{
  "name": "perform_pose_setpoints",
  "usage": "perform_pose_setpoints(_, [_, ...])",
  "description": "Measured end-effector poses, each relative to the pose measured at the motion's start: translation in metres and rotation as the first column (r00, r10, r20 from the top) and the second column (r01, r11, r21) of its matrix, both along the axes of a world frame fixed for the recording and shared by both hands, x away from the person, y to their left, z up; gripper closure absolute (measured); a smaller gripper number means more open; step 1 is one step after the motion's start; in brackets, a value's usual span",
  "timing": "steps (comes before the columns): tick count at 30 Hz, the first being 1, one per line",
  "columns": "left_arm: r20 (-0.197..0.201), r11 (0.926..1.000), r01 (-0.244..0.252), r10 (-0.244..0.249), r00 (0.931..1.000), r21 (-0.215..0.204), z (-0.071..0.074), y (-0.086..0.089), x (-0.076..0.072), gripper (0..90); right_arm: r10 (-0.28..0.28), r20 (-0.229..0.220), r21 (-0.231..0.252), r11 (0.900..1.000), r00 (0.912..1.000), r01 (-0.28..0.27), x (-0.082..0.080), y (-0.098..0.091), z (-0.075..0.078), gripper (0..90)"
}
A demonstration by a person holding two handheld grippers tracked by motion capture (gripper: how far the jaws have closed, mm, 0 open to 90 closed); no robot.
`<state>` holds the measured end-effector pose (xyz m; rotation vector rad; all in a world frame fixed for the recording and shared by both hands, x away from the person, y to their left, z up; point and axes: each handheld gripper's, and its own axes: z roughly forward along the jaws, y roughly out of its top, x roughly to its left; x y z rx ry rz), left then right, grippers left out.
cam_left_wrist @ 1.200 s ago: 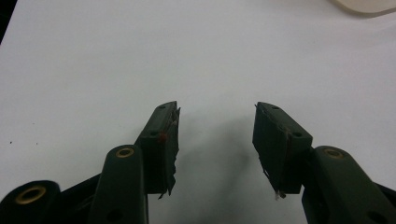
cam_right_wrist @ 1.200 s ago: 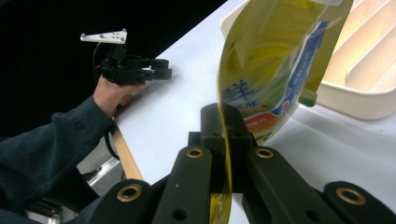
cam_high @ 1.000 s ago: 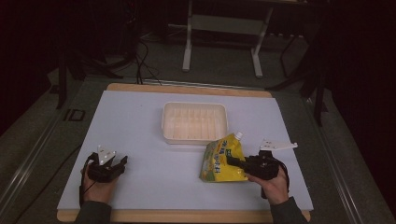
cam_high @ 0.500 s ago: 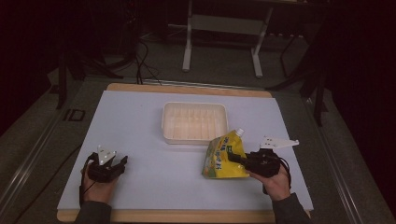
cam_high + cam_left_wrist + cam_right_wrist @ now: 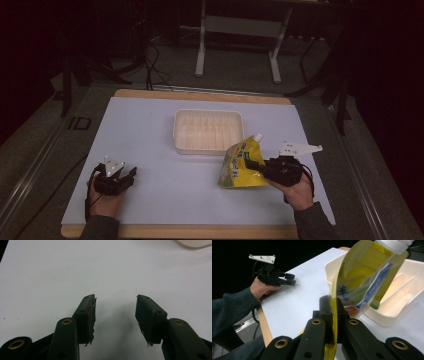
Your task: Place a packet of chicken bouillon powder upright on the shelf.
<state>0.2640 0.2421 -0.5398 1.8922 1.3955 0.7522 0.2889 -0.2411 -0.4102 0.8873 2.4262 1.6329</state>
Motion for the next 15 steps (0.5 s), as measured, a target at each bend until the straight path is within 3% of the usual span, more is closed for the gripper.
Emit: perform_pose_setpoints(15, [-0.001, 1.0000, -0.001, 0.001, 1.0000, -0.001, 0.000, 0.000, 0.000, 50.0, -0.015, 0.045, -0.013, 0.9998, 0.9989, 0.015, 0.005, 0.002, 0.014, 90.0])
